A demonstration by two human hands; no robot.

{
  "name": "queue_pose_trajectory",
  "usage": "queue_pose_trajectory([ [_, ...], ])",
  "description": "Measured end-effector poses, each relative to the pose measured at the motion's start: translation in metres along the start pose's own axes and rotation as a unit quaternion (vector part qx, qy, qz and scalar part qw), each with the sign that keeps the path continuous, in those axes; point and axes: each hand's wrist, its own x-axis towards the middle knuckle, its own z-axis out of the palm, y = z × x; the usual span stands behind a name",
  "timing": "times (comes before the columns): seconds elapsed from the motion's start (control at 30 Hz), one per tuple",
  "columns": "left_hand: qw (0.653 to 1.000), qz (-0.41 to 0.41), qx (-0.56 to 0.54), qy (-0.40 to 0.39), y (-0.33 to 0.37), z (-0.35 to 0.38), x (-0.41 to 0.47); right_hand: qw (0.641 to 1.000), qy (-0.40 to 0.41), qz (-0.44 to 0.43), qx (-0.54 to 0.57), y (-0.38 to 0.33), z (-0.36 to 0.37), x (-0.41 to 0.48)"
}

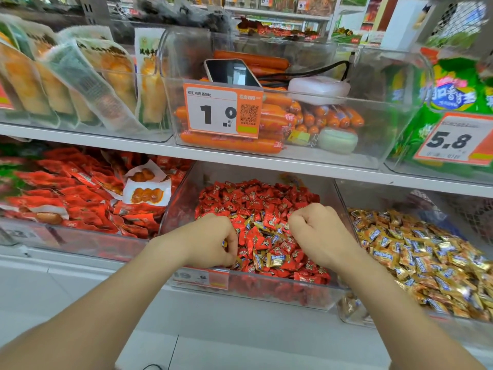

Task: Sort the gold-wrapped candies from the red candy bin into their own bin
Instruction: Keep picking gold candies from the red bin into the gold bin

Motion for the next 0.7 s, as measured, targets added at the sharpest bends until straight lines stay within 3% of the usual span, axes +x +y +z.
queue_pose_trajectory([
  [0.27,0.996,-0.005,-0.009,0.092,0.012,0.003,0.005,0.986,-0.096,-0.110,-0.076,0.005,0.004,0.005],
  [0.43,0.997,-0.018,-0.040,0.059,0.006,0.001,0.003,0.966,-0.165,-0.091,-0.175,0.007,0.010,0.006],
  [0.57,0.999,-0.021,-0.036,0.026,0.003,-0.004,0.000,0.966,-0.202,-0.076,-0.140,0.007,0.015,0.005],
  [0.7,1.000,-0.013,0.003,0.027,0.002,0.000,0.001,0.984,-0.147,-0.070,-0.076,-0.001,0.007,0.007],
])
